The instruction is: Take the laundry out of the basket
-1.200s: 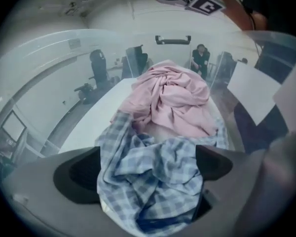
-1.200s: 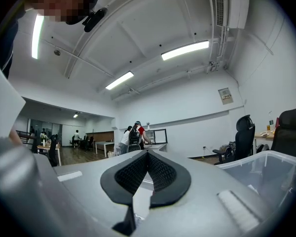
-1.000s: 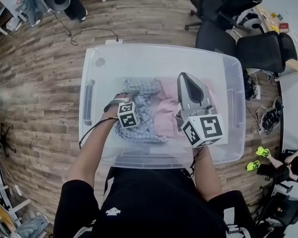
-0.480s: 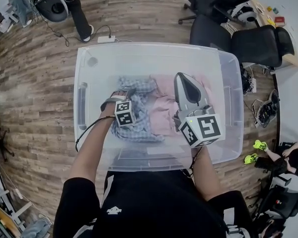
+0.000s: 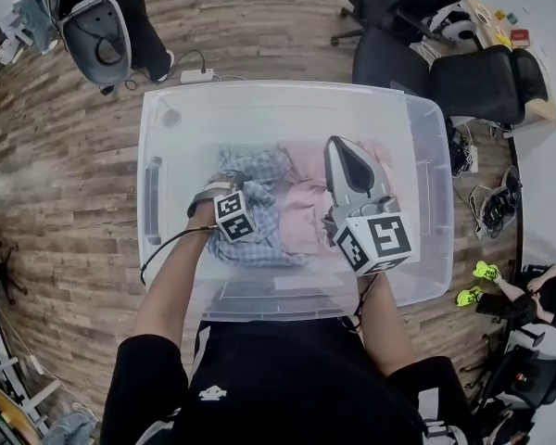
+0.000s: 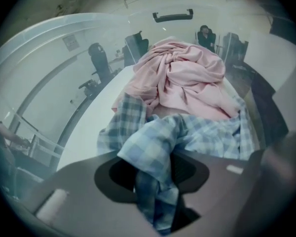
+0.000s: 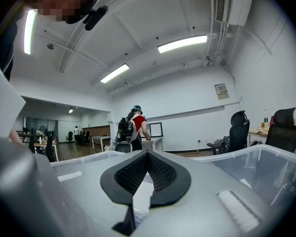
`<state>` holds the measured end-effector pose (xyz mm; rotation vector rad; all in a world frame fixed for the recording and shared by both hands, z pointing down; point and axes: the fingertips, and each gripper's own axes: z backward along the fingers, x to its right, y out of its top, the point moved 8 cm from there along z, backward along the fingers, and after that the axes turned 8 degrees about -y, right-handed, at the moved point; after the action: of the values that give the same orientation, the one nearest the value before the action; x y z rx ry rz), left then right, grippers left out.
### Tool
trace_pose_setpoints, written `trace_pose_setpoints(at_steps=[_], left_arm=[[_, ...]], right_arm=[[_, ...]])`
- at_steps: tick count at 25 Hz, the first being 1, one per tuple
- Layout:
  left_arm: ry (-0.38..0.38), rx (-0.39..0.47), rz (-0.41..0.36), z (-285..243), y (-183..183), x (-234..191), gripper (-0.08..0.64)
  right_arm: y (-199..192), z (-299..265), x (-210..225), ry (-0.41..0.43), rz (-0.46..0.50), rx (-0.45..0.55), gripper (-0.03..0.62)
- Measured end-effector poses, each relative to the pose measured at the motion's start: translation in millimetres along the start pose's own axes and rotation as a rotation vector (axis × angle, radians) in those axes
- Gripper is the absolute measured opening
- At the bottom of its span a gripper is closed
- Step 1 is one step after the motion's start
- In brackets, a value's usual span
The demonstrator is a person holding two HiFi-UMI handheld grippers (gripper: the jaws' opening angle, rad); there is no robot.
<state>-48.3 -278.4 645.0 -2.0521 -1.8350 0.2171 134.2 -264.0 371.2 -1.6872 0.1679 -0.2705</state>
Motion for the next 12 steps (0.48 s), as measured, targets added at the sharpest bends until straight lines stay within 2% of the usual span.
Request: trace_pose_setpoints(at_steps=[5,12], left_arm=[[0.009,0.021,0.058,13,1,-4,0.143],[0.071,0.086,0.121,46,13,-16,0.135]], right_arm=[[1,2,0,0.009,-0.005,0.005,-0.001],[5,8,-1,0.024,-0.011,0.031,0.000]])
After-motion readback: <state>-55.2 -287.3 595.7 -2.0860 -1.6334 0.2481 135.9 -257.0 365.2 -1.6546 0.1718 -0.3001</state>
